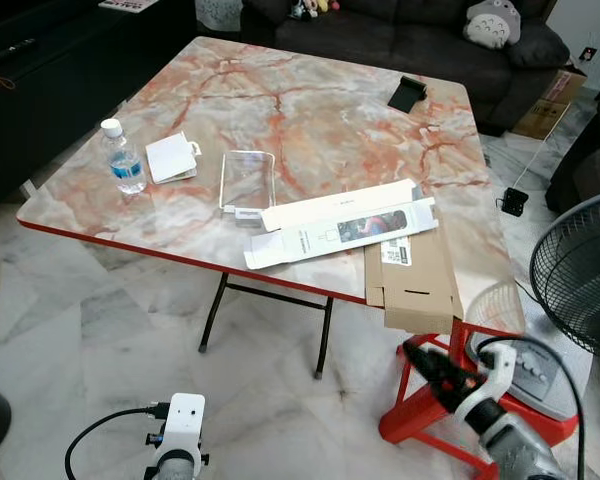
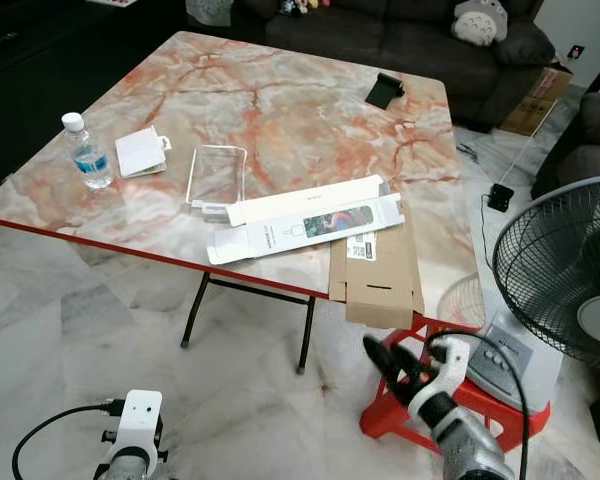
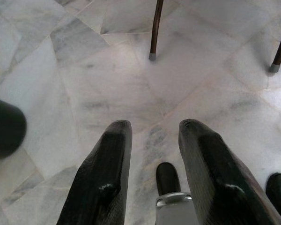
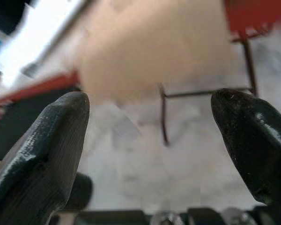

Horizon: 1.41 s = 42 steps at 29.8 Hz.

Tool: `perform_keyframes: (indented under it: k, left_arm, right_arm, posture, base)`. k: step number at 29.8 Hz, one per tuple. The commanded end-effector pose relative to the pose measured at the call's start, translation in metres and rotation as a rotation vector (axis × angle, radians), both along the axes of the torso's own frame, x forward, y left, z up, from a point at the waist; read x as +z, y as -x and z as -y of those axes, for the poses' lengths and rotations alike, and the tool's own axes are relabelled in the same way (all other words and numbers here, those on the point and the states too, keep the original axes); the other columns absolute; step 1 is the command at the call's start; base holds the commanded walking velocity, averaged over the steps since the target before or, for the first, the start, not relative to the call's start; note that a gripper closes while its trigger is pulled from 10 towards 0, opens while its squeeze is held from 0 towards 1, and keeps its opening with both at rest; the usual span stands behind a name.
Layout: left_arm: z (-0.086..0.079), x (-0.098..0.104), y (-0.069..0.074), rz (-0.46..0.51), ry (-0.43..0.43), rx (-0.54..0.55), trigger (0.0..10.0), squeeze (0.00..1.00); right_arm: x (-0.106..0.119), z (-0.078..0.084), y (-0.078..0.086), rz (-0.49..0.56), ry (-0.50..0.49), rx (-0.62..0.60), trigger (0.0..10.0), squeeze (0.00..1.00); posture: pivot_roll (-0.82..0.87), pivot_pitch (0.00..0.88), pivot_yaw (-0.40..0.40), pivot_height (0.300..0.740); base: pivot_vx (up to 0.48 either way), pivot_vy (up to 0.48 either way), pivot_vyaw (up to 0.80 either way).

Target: Picking trash to rubbish bin

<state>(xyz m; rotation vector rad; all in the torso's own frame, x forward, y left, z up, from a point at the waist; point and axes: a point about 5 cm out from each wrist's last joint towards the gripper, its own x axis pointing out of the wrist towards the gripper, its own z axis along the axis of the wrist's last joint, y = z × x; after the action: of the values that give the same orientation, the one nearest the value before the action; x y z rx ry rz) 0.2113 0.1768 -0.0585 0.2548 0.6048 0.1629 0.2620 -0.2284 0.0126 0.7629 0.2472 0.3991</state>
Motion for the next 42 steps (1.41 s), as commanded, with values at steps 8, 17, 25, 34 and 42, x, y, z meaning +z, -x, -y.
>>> perform_keyframes:
  k: [8, 17, 25, 34, 42]
  left_arm:
    - [0.002, -0.006, 0.007, -0.048, 0.018, 0.013, 10.0, 0.0]
    - [0.003, -0.007, 0.009, -0.059, 0.022, 0.008, 10.0, 0.0]
    - [0.005, -0.009, 0.01, -0.066, 0.028, 0.009, 10.0, 0.0]
    - [0.006, -0.01, 0.012, -0.073, 0.032, 0.01, 10.0, 0.0]
    - [0.007, -0.009, 0.011, -0.073, 0.033, 0.006, 10.0, 0.0]
  right_arm:
    - [0.004, -0.004, 0.0, 0.027, -0.062, 0.047, 10.0, 1.0]
    - [0.005, -0.003, -0.001, 0.005, -0.087, 0.046, 10.0, 0.0]
    - [0.013, -0.006, -0.006, 0.043, -0.139, 0.07, 10.0, 0.0]
    - [0.017, 0.0, -0.006, 0.05, -0.134, 0.068, 10.0, 0.0]
    - [0.01, -0.005, -0.008, 0.01, -0.11, 0.047, 10.0, 0.0]
  posture:
    - [0.04, 0.139, -0.137, 0.728]
    - [0.03, 0.145, -0.138, 0.728]
    - [0.03, 0.146, -0.141, 0.728]
    - [0.03, 0.144, -0.145, 0.728]
    - [0.03, 0.136, -0.145, 0.728]
  base:
    - [0.0, 0.0, 0.0]
    - [0.0, 0.0, 0.0]
    - [0.0, 0.0, 0.0]
    - [0.0, 0.0, 0.0]
    - [0.0, 0.0, 0.0]
